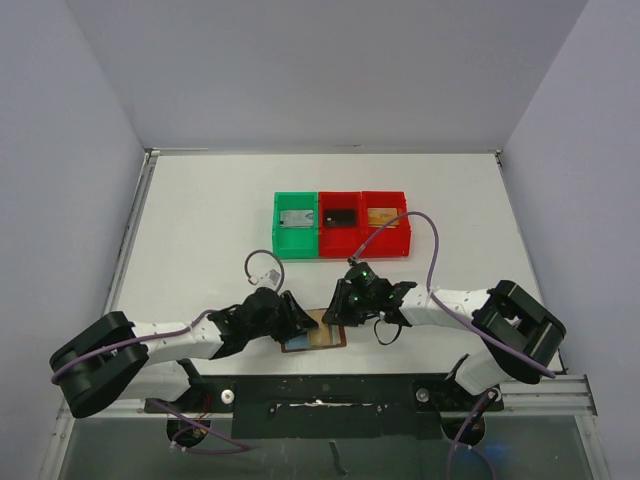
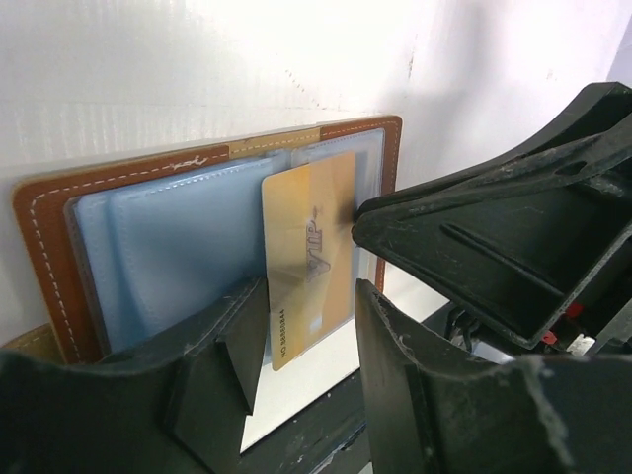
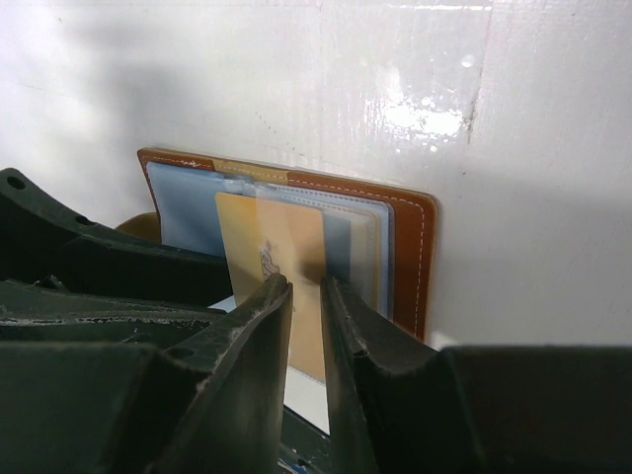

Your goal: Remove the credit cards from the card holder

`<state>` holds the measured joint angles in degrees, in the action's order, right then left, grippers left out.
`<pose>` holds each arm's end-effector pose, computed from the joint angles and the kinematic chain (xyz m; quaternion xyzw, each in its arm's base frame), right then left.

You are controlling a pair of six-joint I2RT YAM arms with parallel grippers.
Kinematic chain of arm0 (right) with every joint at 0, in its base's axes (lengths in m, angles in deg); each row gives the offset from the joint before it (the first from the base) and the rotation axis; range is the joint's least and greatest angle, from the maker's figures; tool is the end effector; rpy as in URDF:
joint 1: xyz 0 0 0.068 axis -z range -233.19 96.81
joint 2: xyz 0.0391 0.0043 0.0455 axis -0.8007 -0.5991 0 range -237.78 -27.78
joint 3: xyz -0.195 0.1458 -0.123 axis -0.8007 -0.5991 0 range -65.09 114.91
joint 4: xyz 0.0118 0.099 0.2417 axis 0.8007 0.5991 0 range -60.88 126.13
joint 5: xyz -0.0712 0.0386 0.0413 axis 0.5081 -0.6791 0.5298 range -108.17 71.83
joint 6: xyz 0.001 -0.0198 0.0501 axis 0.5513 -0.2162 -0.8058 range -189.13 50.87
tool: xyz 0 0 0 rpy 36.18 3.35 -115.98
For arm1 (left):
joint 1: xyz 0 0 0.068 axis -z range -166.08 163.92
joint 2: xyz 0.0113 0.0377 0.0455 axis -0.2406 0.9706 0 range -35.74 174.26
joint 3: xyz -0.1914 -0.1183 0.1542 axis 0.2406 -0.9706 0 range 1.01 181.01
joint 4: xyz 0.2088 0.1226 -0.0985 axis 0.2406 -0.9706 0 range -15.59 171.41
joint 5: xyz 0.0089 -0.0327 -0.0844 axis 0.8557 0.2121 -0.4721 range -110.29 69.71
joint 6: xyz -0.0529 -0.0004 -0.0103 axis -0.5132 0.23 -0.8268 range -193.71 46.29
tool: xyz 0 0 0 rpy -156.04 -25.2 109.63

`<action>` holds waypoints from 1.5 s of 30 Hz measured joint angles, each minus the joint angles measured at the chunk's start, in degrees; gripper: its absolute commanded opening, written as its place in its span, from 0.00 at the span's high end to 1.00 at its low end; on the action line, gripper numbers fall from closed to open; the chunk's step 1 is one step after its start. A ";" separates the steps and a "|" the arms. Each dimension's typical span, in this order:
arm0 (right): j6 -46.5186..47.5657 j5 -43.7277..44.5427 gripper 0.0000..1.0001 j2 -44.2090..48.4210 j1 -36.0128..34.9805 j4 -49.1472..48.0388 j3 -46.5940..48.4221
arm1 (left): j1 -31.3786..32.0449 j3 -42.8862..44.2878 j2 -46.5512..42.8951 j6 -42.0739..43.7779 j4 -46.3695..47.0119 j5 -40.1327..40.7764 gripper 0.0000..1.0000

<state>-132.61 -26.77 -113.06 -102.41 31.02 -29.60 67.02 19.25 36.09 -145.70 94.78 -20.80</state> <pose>0.1723 0.2079 0.1426 0.0926 0.9377 0.3116 0.1224 0.1289 -0.1722 0.1320 -0.1469 0.8952 -0.3752 0.1904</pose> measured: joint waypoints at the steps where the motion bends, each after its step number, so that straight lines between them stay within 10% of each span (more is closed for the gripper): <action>1: -0.02 -0.02 0.79 -0.02 0.00 -0.09 0.00 | 0.00 -0.55 0.04 -0.94 1.03 0.02 0.60; 26: -0.46 -2.03 0.84 -0.90 0.00 -5.09 -1.77 | -0.07 -11.37 4.11 -11.58 23.45 -0.02 0.84; 30: -0.48 -2.03 0.84 -0.90 0.02 -5.11 -1.77 | -0.07 -11.37 4.46 -11.26 23.30 -0.15 1.00; 45: -0.13 -1.51 0.80 -0.87 -0.31 -3.74 -1.18 | -1.29 -11.21 -15.82 -6.60 2.51 3.32 1.00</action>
<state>-132.74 -28.28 -113.93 -102.71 27.28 -30.78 65.73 8.04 20.26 -152.30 97.29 -17.48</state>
